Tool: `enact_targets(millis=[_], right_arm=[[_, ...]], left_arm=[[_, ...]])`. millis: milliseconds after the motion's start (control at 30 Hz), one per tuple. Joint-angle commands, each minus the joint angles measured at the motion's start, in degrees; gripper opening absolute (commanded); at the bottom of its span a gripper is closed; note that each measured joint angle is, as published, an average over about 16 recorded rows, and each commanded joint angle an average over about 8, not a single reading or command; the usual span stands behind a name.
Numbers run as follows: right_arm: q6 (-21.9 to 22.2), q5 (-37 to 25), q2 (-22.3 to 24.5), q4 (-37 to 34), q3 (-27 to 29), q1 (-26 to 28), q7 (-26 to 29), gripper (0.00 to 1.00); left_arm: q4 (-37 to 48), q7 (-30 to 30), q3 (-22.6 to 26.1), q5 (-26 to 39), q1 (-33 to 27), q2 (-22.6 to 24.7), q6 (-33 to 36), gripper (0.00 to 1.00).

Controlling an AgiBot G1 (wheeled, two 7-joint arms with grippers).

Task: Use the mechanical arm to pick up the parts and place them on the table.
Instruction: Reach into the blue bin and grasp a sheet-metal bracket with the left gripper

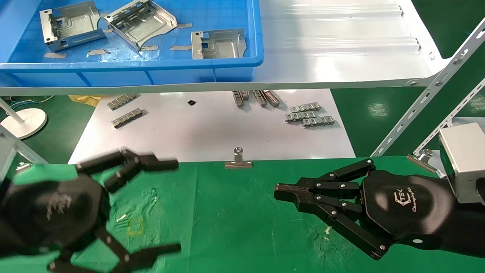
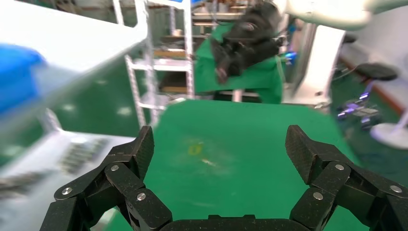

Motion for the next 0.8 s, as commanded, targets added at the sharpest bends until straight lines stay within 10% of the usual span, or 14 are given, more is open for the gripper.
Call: enact_targets(millis=[33,467,800], right_arm=[[0.0,0.0,0.0,0.0,0.0,0.0,0.0,0.0],[0.0,0.0,0.0,0.0,0.0,0.0,0.0,0.0],[0.0,0.0,0.0,0.0,0.0,0.0,0.0,0.0]], left_arm=[[-1.0,0.8,-0.6,0.3,-1.7,-0.3,-0.2,1.0],[31.0,1.5,10.4,25.5,-35.1,16.5,-8.2,1.0],[59.8,5.7,15.0,38.0,-47.4,29.2,-31.3,0.95]])
